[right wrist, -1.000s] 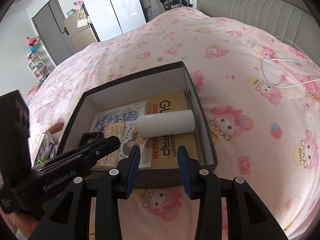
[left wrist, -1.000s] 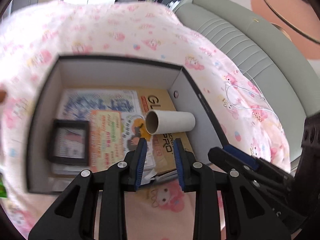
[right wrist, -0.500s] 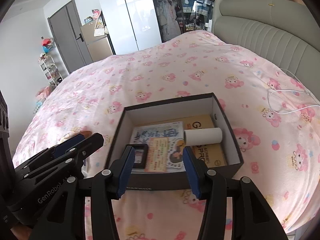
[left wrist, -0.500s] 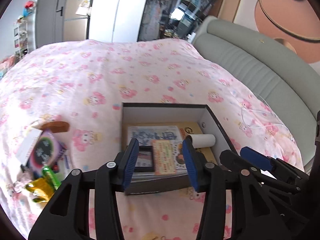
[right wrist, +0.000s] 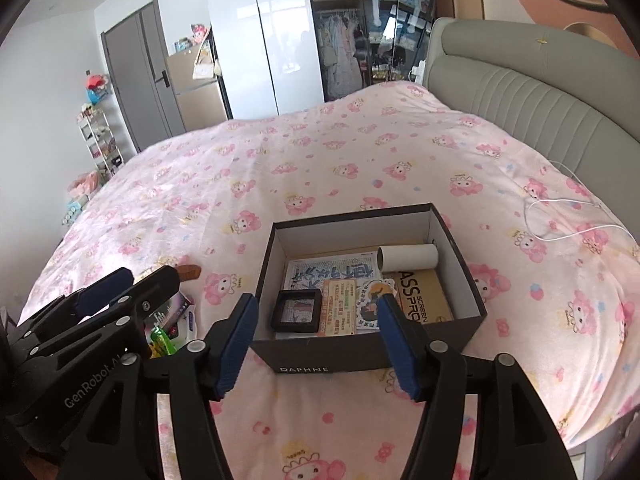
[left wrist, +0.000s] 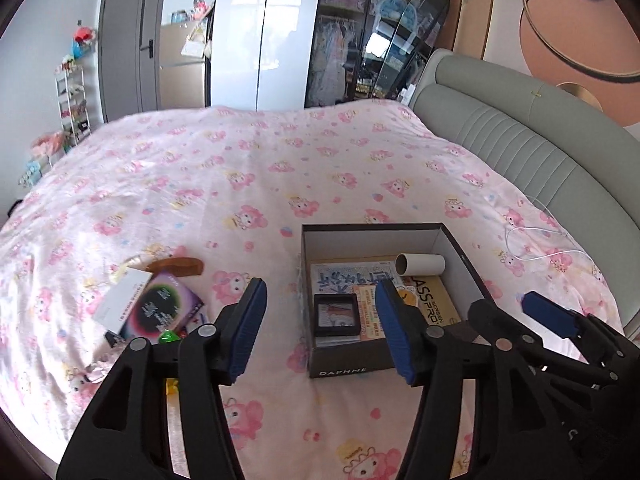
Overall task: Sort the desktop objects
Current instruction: 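Lift the right tool out of the shoebox and pull back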
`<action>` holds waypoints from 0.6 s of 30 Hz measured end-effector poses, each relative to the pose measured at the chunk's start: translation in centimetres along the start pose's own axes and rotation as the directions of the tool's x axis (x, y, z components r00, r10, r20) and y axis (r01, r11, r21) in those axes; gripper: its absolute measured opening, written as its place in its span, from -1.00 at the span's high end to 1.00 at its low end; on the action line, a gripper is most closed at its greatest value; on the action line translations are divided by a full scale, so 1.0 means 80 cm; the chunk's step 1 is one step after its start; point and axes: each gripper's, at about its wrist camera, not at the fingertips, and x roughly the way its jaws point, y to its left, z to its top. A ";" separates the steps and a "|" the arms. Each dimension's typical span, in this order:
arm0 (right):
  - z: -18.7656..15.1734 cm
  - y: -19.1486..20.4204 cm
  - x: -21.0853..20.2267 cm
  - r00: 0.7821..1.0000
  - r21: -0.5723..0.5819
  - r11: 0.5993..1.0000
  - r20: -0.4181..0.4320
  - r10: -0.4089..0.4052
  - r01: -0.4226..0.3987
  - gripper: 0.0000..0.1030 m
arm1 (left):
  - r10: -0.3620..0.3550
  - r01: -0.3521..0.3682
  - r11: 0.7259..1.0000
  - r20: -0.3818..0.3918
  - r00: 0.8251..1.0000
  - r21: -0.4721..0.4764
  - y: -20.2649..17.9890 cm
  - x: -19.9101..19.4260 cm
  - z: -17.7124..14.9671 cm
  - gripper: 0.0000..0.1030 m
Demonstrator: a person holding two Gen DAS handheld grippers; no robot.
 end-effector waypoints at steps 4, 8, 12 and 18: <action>-0.016 0.003 -0.032 0.999 0.004 1.000 0.037 -0.015 0.015 -0.37 | 0.019 -0.019 1.000 0.022 1.000 0.009 0.000 -0.034 -0.015 -0.21; -0.038 0.007 -0.055 0.998 -0.004 1.000 0.050 -0.026 0.027 -0.37 | 0.013 -0.013 1.000 0.008 1.000 -0.003 0.001 -0.055 -0.038 -0.21; -0.060 0.008 -0.073 0.997 -0.032 0.998 0.048 -0.056 0.058 -0.37 | 0.010 -0.010 1.000 -0.002 1.000 -0.017 -0.004 -0.071 -0.061 -0.21; -0.084 -0.008 -0.099 0.995 -0.041 0.995 0.025 -0.093 0.094 -0.37 | -0.013 0.013 1.000 -0.001 1.000 -0.009 -0.026 -0.094 -0.095 -0.23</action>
